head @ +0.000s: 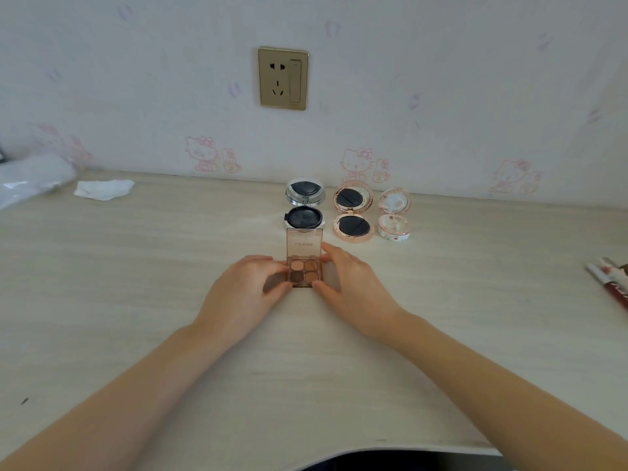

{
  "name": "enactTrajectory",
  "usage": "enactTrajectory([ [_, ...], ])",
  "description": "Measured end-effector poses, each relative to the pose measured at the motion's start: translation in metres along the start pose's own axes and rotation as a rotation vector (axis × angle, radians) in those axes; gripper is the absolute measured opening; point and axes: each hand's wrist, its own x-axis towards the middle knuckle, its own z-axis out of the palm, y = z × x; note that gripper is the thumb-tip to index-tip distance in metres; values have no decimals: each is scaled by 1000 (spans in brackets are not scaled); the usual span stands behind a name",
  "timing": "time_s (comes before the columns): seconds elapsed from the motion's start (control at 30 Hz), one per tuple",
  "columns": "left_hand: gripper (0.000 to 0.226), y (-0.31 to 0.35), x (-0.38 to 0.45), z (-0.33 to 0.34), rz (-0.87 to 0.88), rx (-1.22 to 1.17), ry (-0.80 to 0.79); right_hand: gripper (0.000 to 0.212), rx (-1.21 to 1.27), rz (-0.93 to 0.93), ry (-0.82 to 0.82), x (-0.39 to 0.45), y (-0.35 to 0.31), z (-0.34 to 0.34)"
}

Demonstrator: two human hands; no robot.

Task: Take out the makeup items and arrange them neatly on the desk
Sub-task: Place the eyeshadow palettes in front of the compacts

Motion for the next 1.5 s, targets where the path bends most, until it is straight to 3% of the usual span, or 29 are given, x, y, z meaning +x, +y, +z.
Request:
enactTrajectory([
  [0.67,21,-11,29,-5,55,68,29,57,-60,78,-13,33,-9,3],
  [0.93,36,-2,21,-6,53,137,86,57,-77,91,-61,18,-6,-5],
  [1.23,29,47,14,8,183,155,101,57,-273,98,-60,-34,18,-48],
  [1.5,39,121,14,68,396,175,-73,57,-448,167,-2,-112,72,-109],
])
